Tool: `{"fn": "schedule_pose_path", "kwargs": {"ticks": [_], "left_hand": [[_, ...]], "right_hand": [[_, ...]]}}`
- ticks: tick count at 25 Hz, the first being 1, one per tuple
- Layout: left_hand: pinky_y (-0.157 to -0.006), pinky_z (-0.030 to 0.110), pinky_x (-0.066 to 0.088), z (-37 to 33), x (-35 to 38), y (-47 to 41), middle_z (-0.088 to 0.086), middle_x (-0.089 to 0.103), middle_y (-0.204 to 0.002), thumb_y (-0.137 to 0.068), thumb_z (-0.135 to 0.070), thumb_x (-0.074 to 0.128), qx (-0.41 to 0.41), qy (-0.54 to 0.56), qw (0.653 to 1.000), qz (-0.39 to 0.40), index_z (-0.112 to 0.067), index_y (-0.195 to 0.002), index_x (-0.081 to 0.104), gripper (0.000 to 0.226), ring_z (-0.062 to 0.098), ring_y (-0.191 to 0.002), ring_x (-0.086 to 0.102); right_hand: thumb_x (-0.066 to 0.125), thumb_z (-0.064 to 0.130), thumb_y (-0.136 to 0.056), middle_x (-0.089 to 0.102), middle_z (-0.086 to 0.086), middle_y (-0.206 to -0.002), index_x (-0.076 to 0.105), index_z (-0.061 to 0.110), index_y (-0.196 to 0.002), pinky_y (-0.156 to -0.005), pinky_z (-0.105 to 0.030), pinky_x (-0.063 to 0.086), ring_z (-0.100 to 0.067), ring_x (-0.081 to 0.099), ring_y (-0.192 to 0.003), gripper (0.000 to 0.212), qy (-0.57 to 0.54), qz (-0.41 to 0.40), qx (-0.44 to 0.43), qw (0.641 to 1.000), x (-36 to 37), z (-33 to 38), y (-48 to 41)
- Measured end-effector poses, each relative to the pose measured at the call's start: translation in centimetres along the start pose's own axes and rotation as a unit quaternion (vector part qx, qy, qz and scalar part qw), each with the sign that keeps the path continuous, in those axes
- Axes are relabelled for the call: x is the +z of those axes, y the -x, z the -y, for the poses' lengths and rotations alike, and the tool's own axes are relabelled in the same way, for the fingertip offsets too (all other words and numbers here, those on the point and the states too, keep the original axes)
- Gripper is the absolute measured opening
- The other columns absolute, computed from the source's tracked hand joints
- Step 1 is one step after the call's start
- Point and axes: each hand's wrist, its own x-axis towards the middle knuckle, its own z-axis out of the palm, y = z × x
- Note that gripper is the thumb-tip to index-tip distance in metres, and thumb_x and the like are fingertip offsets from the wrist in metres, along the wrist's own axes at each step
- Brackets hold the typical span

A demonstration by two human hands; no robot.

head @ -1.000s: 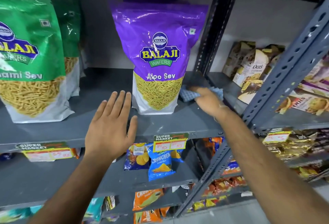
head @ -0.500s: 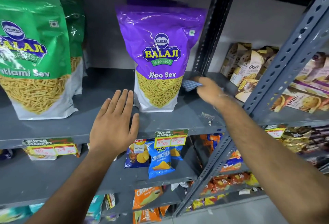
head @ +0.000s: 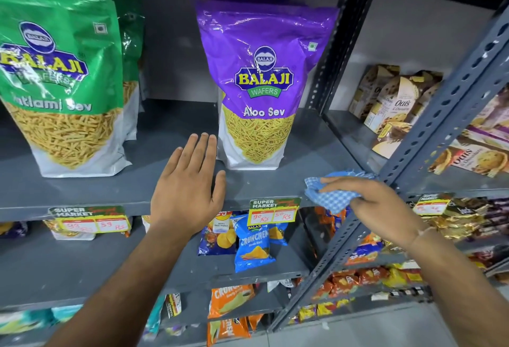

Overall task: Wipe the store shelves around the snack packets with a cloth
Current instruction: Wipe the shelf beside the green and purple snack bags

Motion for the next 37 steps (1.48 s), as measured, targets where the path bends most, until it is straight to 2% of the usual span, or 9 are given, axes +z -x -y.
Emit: {"fn": "schedule_pose_path", "kwargs": {"ticks": [2, 5, 9, 15, 21, 24, 31, 34, 37], "left_hand": [[-0.136, 0.049, 0.026, 0.0, 0.0, 0.0, 0.015, 0.036, -0.177, -0.111, -0.045, 0.023, 0.003, -0.001, 1.0, -0.002, -0.006, -0.172, 0.029, 0.072, 0.029, -0.168, 0.028], [-0.136, 0.05, 0.027, 0.0, 0.1, 0.0, 0.015, 0.037, -0.176, -0.111, -0.044, 0.025, 0.003, 0.001, 1.0, -0.003, -0.005, -0.171, 0.03, 0.072, 0.03, -0.168, 0.029], [-0.135, 0.051, 0.028, 0.1, 0.1, 0.0, 0.015, 0.037, -0.176, -0.111, -0.044, 0.026, 0.002, 0.009, 1.0, -0.008, -0.005, -0.171, 0.03, 0.072, 0.03, -0.168, 0.029], [-0.135, 0.051, 0.028, 0.1, 0.1, 0.0, 0.015, 0.037, -0.176, -0.111, -0.043, 0.028, 0.0, 0.013, 1.0, -0.015, -0.005, -0.171, 0.03, 0.071, 0.03, -0.168, 0.029], [-0.135, 0.051, 0.027, 0.0, 0.2, 0.1, 0.015, 0.037, -0.176, -0.111, -0.043, 0.027, 0.0, 0.014, 1.0, -0.02, -0.005, -0.171, 0.03, 0.071, 0.03, -0.168, 0.028], [-0.135, 0.051, 0.027, 0.0, 0.1, 0.0, 0.016, 0.038, -0.176, -0.111, -0.043, 0.026, 0.004, 0.008, 1.0, -0.02, -0.005, -0.171, 0.03, 0.071, 0.031, -0.167, 0.029], [-0.136, 0.052, 0.026, 0.1, 0.2, 0.0, 0.017, 0.038, -0.176, -0.111, -0.043, 0.026, 0.001, 0.01, 1.0, -0.024, -0.004, -0.171, 0.03, 0.071, 0.031, -0.168, 0.029], [-0.135, 0.052, 0.027, 0.0, 0.3, 0.1, 0.017, 0.038, -0.175, -0.111, -0.042, 0.026, 0.004, 0.014, 0.999, -0.033, -0.005, -0.171, 0.031, 0.071, 0.032, -0.167, 0.029], [-0.135, 0.052, 0.028, 0.0, 0.3, 0.0, 0.018, 0.04, -0.175, -0.111, -0.04, 0.028, 0.004, 0.017, 0.999, -0.043, -0.004, -0.17, 0.032, 0.07, 0.033, -0.167, 0.031]], "right_hand": [[0.037, -0.018, -0.084, 0.065, 0.015, -0.124, 0.072, 0.031, -0.115, -0.064, -0.012, 0.052, -0.001, 0.067, -0.092, 0.067, -0.026, -0.068, 0.001, 0.997, -1.1, 1.4, -2.0], [0.039, -0.008, -0.082, 0.064, 0.01, -0.118, 0.07, 0.027, -0.12, -0.078, -0.02, 0.049, -0.001, 0.064, -0.096, 0.06, -0.011, -0.166, -0.001, 0.986, -1.6, 1.7, -8.9], [0.04, 0.001, -0.077, 0.072, -0.01, -0.119, 0.071, 0.026, -0.111, -0.096, -0.04, 0.051, -0.032, 0.065, -0.111, 0.052, 0.066, -0.056, 0.009, 0.996, 2.6, 0.5, -13.1], [0.042, -0.019, -0.082, 0.051, 0.022, -0.146, 0.063, 0.034, -0.132, -0.123, -0.029, 0.022, 0.004, 0.037, -0.143, 0.076, 0.062, -0.038, -0.008, 0.997, 3.3, -0.4, -2.1], [0.044, -0.014, -0.082, 0.056, 0.031, -0.131, 0.065, 0.042, -0.124, -0.088, -0.027, 0.057, -0.009, 0.063, -0.111, 0.073, 0.078, -0.07, -0.045, 0.993, -0.8, 2.2, 1.6], [0.042, -0.014, -0.083, 0.054, 0.014, -0.141, 0.064, 0.027, -0.13, -0.098, -0.007, 0.039, 0.0, 0.047, -0.127, 0.066, 0.112, -0.149, -0.046, 0.981, -1.2, 1.8, -5.7], [0.043, -0.008, -0.089, 0.046, 0.009, -0.154, 0.057, 0.033, -0.139, -0.119, -0.028, 0.024, -0.014, 0.033, -0.148, 0.066, 0.131, -0.104, 0.02, 0.986, 3.1, -0.4, -4.4], [0.045, -0.008, -0.088, 0.059, 0.015, -0.139, 0.059, 0.043, -0.134, -0.089, -0.027, 0.056, 0.006, 0.062, -0.111, 0.07, 0.12, -0.068, 0.015, 0.99, 2.6, 1.3, 2.2], [0.043, -0.002, -0.094, 0.071, 0.001, -0.096, 0.057, 0.041, -0.135, -0.043, -0.021, 0.043, -0.005, 0.055, -0.048, 0.06, 0.088, -0.148, 0.065, 0.983, 0.1, 1.6, 0.1]]}}
